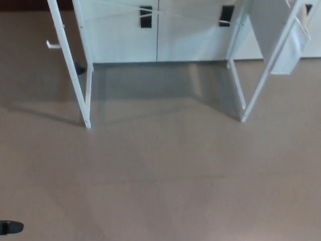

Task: The robot walks towards a table in front, picks a shampoo with left hand and puts it in a small grey container

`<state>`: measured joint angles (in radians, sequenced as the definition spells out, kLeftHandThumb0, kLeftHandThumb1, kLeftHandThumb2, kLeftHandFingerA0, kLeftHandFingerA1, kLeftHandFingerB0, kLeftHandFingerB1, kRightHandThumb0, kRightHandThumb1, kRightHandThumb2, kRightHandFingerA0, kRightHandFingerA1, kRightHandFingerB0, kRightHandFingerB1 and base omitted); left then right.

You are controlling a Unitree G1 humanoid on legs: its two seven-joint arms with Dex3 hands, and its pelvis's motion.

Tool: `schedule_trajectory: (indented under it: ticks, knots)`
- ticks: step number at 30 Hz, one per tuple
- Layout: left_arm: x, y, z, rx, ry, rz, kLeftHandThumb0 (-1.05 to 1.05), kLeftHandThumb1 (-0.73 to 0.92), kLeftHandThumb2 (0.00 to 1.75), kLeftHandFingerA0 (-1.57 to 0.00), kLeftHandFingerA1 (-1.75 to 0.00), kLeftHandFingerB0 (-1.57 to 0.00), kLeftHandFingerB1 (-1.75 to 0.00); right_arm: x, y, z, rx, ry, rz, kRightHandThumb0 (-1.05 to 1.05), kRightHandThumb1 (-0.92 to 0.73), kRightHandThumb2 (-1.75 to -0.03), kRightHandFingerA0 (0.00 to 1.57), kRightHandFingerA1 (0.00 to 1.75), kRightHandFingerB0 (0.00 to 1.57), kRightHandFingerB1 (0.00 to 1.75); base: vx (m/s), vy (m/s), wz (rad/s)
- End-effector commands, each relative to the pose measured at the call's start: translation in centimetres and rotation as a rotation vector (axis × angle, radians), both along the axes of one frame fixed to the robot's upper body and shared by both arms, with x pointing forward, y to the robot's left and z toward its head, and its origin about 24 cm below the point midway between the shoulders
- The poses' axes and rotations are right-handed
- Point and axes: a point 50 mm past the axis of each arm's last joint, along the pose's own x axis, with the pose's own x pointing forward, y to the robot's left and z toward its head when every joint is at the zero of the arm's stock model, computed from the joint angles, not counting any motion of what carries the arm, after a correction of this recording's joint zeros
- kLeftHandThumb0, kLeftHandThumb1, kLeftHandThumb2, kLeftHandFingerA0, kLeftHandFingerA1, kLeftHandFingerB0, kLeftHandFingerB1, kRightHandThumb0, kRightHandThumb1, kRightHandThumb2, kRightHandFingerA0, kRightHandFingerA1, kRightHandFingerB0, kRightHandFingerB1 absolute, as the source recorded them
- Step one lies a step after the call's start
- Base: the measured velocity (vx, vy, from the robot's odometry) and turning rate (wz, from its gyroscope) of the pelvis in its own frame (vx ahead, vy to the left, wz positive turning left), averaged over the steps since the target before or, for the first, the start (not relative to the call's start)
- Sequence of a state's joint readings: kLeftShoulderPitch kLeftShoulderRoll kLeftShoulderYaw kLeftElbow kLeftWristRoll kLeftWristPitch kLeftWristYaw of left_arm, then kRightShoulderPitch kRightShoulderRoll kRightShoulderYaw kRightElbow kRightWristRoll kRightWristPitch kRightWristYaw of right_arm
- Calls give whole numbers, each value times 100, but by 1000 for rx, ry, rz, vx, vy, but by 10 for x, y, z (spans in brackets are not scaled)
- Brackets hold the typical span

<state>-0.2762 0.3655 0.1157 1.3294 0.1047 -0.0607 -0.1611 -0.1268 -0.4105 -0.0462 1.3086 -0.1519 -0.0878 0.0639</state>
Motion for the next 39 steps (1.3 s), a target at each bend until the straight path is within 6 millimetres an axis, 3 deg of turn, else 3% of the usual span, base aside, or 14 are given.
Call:
schedule_trajectory:
  ticks: [1,7,13,15,20,25,31,36,39]
  knots:
    - [-3,3,0,1,20,10,39,27,146,-47,-91,-29,-76,-3,-4,1,-14,9,2,-35,-51,-55,77,46,58,40,493,-69,32]
    - [-11,3,-4,-7,38,5,40,25,146,-43,-90,-20,-73,-13,-4,-2,-11,28,8,-35,-52,-55,78,46,59,40,628,12,32]
    - [-20,1,-9,-2,77,-2,37,29,135,-39,-84,-13,-66,-27,-6,-4,-15,39,-1,-32,-51,-55,79,47,60,41,591,50,-17]
    - [-20,0,-10,7,84,-8,39,26,139,-46,-91,-15,-70,-31,-6,-5,-18,46,3,-34,-51,-54,80,47,61,40,604,101,-38]
    - [-22,0,-11,0,92,-14,40,28,144,-45,-91,-15,-70,-35,-5,-6,-18,58,12,-33,-51,-54,79,46,60,41,526,235,-26]
    - [-22,-1,-12,20,104,-39,37,29,135,-48,-90,-17,-70,-40,-5,-7,-10,57,5,-34,-52,-55,79,47,60,41,364,178,1]
    - [-21,-2,-11,12,103,-53,38,24,144,-48,-92,-17,-72,-43,-4,-9,-7,61,-4,-31,-52,-55,77,47,59,41,298,-22,12]
    - [-20,-2,-11,1,100,-45,36,29,134,-43,-86,-14,-67,-44,-3,-10,-5,67,-3,-31,-53,-54,77,46,59,40,400,-24,21]
    - [-19,-2,-10,1,100,-51,35,24,139,-44,-89,-16,-69,-44,-2,-10,-1,60,-13,-32,-52,-54,78,47,60,41,370,10,-4]
